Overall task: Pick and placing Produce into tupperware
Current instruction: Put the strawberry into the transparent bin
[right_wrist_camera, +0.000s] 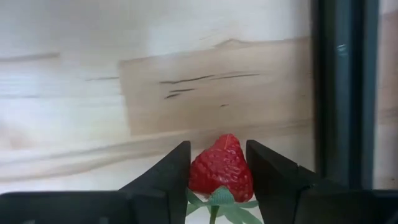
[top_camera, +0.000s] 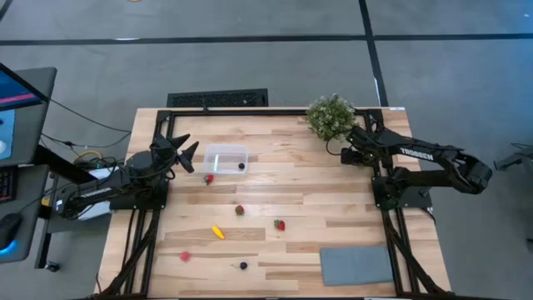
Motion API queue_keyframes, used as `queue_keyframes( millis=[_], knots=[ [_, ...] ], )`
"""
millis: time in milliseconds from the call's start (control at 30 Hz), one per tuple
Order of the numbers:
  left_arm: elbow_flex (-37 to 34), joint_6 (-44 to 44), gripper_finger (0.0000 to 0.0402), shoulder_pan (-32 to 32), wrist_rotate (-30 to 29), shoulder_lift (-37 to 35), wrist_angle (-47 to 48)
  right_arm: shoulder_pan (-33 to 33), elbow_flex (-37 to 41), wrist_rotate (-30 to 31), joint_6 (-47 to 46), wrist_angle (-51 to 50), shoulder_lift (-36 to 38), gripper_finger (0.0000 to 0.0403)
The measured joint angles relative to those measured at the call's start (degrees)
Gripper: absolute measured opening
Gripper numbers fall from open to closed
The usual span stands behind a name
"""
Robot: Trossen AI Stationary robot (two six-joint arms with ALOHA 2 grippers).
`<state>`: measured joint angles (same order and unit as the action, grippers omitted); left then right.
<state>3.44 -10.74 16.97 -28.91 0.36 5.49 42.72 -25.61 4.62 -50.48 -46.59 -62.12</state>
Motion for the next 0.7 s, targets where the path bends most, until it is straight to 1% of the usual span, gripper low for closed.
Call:
queue_keyframes(
  millis=[133, 267, 467, 567, 700],
  knots=[
    [0.0, 0.0, 0.0236, 0.0, 0.0, 0.0, 0.0, -1.0, -0.6, -2.6, 0.6, -0.1, 2.6, 0.0164],
    [0.0, 0.0, 0.0236, 0.0, 0.0, 0.0, 0.0, -3.4, -3.8, -3.6, 1.5, 0.2, 4.8, 0.0155],
    [0.0, 0.0, 0.0236, 0.0, 0.0, 0.0, 0.0, -7.6, -11.9, -3.5, 1.8, 0.4, 7.2, 0.0179],
    [0.0, 0.0, 0.0236, 0.0, 0.0, 0.0, 0.0, -9.8, -16.5, -3.5, 3.0, 2.8, 7.4, 0.018],
    [0.0, 0.0, 0.0236, 0.0, 0.0, 0.0, 0.0, -12.9, -21.8, -3.4, 4.9, 9.8, 7.3, 0.0161]
  ],
)
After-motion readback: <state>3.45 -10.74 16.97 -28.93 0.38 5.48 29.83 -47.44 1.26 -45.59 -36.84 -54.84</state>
